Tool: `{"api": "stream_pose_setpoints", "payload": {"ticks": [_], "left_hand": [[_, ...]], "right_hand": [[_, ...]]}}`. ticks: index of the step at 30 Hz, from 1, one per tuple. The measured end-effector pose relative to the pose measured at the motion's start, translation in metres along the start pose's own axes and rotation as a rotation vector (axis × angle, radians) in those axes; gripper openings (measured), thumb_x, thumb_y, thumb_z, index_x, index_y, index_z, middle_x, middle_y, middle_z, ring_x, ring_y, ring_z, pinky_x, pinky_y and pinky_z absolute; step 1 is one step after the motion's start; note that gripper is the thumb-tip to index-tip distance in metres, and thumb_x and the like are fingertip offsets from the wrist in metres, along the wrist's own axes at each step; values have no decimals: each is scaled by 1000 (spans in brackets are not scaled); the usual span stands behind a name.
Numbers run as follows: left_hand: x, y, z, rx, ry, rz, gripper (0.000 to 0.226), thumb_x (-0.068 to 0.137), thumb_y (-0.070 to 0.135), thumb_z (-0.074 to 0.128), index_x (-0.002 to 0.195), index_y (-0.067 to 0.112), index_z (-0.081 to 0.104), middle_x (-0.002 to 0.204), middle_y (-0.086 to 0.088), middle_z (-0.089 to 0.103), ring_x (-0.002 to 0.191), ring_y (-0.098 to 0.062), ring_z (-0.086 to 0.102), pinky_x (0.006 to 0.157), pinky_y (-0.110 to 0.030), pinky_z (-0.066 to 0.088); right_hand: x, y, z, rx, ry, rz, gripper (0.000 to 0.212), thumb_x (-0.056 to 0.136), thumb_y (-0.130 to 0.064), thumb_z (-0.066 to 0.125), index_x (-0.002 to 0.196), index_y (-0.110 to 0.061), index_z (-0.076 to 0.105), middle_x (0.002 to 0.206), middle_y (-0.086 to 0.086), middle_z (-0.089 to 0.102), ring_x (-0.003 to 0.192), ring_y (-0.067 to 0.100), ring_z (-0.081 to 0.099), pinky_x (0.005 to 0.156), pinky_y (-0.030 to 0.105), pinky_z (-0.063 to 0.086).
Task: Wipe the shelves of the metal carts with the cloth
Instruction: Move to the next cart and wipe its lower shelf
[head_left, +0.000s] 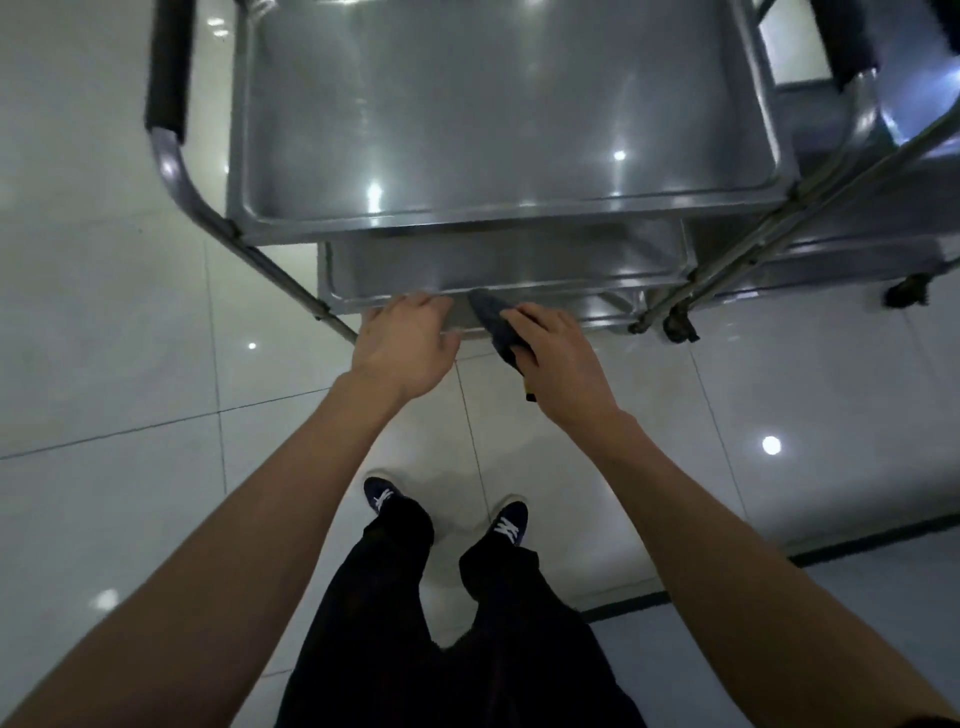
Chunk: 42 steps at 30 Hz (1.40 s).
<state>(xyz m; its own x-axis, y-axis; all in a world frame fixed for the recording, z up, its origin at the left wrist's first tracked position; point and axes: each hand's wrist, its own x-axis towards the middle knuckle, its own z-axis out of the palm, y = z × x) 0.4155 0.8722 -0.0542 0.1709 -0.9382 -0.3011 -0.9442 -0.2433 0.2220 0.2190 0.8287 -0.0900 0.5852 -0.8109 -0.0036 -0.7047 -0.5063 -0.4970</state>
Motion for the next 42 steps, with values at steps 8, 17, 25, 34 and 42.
{"api": "stream_pose_setpoints", "payload": {"ticks": [8, 17, 25, 34, 42], "left_hand": [[-53, -135, -35, -114, 119, -172, 45, 100, 39, 48, 144, 26, 50, 142, -2, 56, 126, -27, 52, 98, -44, 46], [-106, -363, -105, -129, 249, -380, 50, 102, 45, 45, 149, 28, 43, 151, 0, 48, 134, -26, 47, 104, -45, 41], [-129, -483, -159, -113, 307, -427, 51, 103, 45, 45, 148, 24, 44, 151, -4, 49, 133, -27, 48, 107, -48, 41], [-87, -574, -206, -124, 307, -460, 50, 103, 47, 44, 148, 25, 45, 149, -2, 50, 134, -25, 48, 109, -47, 40], [3, -661, -267, -60, 276, -502, 50, 103, 46, 44, 148, 24, 45, 146, -2, 53, 130, -25, 50, 107, -46, 41]], "right_hand": [[56, -128, 38, -19, -161, -199, 35, 99, -15, 55, 134, -14, 59, 135, 3, 57, 121, 25, 48, 103, 33, 40], [161, -344, 103, 4, -179, -399, 36, 99, -11, 54, 135, -14, 57, 134, 0, 57, 118, 23, 48, 100, 33, 42], [237, -470, 143, -38, -174, -510, 39, 99, -9, 51, 138, -15, 55, 136, -1, 54, 121, 22, 43, 94, 21, 31], [348, -539, 185, 13, -118, -534, 38, 97, -8, 50, 134, -16, 57, 133, -3, 57, 120, 23, 45, 90, 23, 36], [480, -575, 213, 159, -81, -495, 39, 97, -6, 51, 133, -15, 58, 132, -3, 57, 118, 23, 46, 91, 22, 36]]}}
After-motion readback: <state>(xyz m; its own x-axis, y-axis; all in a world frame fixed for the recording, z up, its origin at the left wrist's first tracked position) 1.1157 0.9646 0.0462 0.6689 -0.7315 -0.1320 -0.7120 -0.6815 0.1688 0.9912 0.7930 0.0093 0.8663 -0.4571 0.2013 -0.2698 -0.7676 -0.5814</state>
